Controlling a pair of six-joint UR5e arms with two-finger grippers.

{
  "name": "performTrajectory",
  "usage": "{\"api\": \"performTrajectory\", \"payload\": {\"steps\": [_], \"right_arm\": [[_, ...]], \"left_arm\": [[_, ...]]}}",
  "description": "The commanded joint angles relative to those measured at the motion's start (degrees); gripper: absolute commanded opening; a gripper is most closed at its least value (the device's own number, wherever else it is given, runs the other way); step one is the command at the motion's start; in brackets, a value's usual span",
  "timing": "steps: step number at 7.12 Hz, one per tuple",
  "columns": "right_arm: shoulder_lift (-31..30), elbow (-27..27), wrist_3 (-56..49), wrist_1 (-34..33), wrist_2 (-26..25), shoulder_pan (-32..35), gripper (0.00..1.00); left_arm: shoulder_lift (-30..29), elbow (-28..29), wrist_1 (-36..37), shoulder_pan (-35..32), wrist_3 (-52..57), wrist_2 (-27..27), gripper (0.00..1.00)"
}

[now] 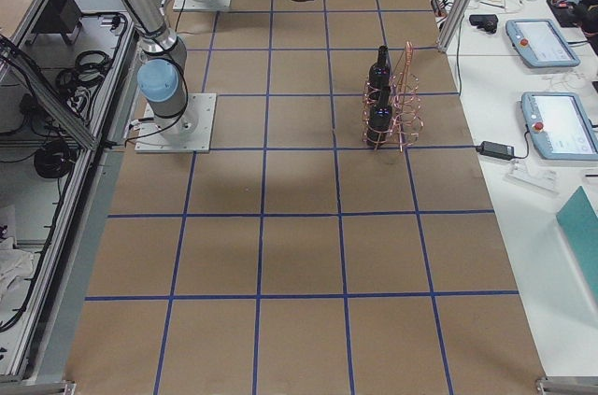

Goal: Take wine from basket and place on tray
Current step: 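Open the left gripper and raise it away from the bottle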

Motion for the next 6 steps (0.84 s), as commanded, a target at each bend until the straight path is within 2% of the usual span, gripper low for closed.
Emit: {"api": "performTrajectory", "payload": {"steps": [1,3,6], "right_arm": [[0.0,0.0,0.0,0.0,0.0,-0.1,1.0],[0.0,0.0,0.0,0.0,0.0,0.0,1.0],[0.0,0.0,0.0,0.0,-0.1,0.0,1.0]], "left_arm": [[6.8,-2.5,-2.1,-5.0,-6.6,-0.4,1.0],[12.4,-6.0,-2.1,-12.9,-20.0,-0.6,1.0],[19.0,-10.1,-2.0,-24.7,-28.9,-2.3,1.0]]}}
